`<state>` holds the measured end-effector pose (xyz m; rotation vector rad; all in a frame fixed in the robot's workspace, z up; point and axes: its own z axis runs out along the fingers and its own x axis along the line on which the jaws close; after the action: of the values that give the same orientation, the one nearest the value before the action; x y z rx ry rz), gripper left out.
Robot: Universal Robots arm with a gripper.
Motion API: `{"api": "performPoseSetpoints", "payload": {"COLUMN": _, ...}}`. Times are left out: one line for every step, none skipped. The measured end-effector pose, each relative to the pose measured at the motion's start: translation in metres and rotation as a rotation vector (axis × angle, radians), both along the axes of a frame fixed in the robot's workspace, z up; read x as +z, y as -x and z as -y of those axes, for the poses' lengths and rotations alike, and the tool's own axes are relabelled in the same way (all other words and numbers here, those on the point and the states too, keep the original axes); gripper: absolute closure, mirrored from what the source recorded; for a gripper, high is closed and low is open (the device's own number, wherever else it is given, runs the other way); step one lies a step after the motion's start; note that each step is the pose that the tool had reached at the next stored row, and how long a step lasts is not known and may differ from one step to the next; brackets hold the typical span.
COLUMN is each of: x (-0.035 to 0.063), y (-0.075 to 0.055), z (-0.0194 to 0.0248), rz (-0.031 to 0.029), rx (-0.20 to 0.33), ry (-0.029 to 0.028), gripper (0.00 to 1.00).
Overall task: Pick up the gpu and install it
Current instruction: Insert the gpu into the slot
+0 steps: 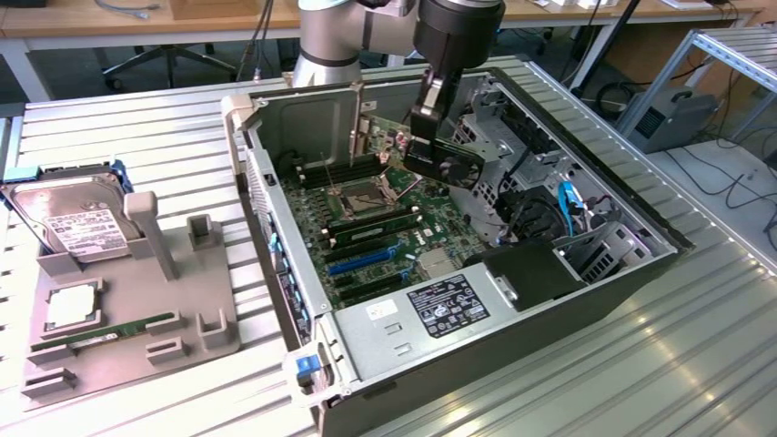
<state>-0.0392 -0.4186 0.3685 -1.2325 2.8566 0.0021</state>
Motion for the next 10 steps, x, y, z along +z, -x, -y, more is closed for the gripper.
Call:
{"api": "performPoseSetpoints", "payload": {"x": 0.0, "y": 0.0, "z": 0.0, "rz": 0.0, "rx": 0.005, "ry": 0.0, "gripper": 0.73}}
{"api": "performPoseSetpoints", "payload": {"x": 0.0, "y": 0.0, "z": 0.0, "rz": 0.0, "rx": 0.008, "ry": 0.0, "gripper": 0.73}}
{"api": "performPoseSetpoints", "payload": {"x": -0.0001, "y": 0.0, "z": 0.0, "rz": 0.0, "rx": 0.011, "ry": -0.0001, "gripper": 0.73}}
{"api": "performPoseSetpoints", "payload": {"x": -0.0001, "y": 0.0, "z": 0.0, "rz": 0.0, "rx": 0.013, "ry": 0.0, "gripper": 0.73}}
{"api": "performPoseSetpoints", "payload": {"x": -0.0001, "y": 0.0, "z": 0.0, "rz": 0.0, "rx": 0.016, "ry": -0.0001, "gripper": 0.73}}
{"api": "performPoseSetpoints", "payload": {"x": -0.0001, "y": 0.0, "z": 0.0, "rz": 0.0, "rx": 0.018, "ry": 0.0, "gripper": 0.73}}
{"api": "performPoseSetpoints", "payload": {"x": -0.0001, "y": 0.0, "z": 0.0, "rz": 0.0, "rx": 0.02, "ry": 0.0, "gripper": 0.73}}
{"api": "performPoseSetpoints", "payload": {"x": -0.0001, "y": 0.0, "z": 0.0, "rz": 0.0, "rx": 0.023, "ry": 0.0, "gripper": 0.73}}
{"api": "performPoseSetpoints", "payload": {"x": -0.0001, "y": 0.0, "z": 0.0, "rz": 0.0, "rx": 0.025, "ry": 0.0, "gripper": 0.73}}
{"api": "performPoseSetpoints", "payload": {"x": -0.0001, "y": 0.0, "z": 0.0, "rz": 0.0, "rx": 0.027, "ry": -0.0001, "gripper": 0.73}}
